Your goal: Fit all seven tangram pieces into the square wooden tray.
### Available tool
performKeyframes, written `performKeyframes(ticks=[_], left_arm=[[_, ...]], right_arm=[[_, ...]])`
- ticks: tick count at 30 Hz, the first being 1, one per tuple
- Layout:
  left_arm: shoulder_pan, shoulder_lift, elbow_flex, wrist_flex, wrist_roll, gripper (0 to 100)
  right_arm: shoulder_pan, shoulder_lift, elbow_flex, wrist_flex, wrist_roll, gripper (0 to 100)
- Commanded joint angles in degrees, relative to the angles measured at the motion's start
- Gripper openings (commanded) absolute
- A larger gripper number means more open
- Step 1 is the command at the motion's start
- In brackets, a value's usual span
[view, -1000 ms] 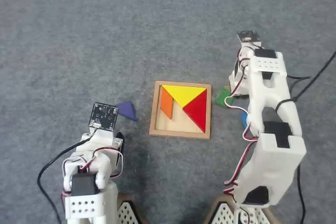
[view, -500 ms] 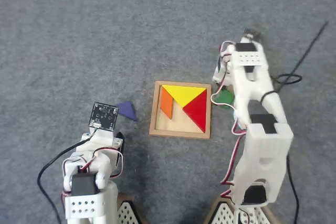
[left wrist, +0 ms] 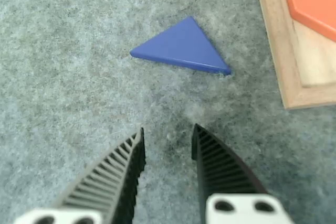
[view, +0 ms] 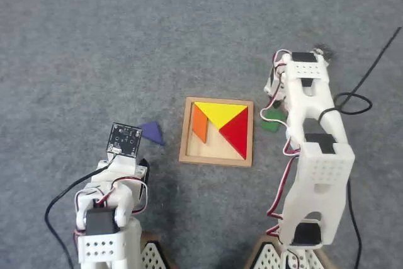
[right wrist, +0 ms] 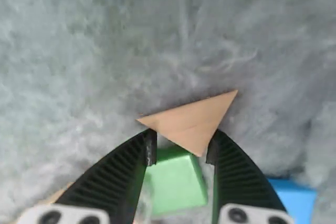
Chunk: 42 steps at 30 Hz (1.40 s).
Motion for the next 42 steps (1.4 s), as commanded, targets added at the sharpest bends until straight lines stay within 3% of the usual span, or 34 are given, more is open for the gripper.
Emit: performKeyframes(ticks=[1, 12, 16, 20, 24, 31, 42], left_arm=[[-0.4, -1.1, -0.8, 0.3, 0.5, 14], [-0.4, -1.1, -0.8, 0.3, 0.5, 14], [-0.4, -1.1, -0.8, 0.3, 0.5, 14], [-0.4, -1.1, -0.8, 0.3, 0.5, 14], [-0.4, -1.1, -0.8, 0.3, 0.5, 14], [-0.4, -1.1, -0.8, 0.3, 0.5, 14], [-0.4, -1.1, -0.8, 0.3, 0.5, 14]], right_arm=[[1.7, -0.7, -4.1, -0.2, -0.6, 17.4], [3.6, -1.0, -4.1, 2.7, 2.3, 14.1], [3.6, -1.4, -4.3, 5.2, 2.3, 17.8], [4.0, -1.4, -4.3, 6.0, -4.7, 21.4], [6.5, -2.2, -5.3, 5.8, -6.7, 19.6], [4.1, -7.3, -7.0, 3.4, -16.0, 19.1], [5.4, -0.8, -7.2, -1.7, -16.4, 18.8]])
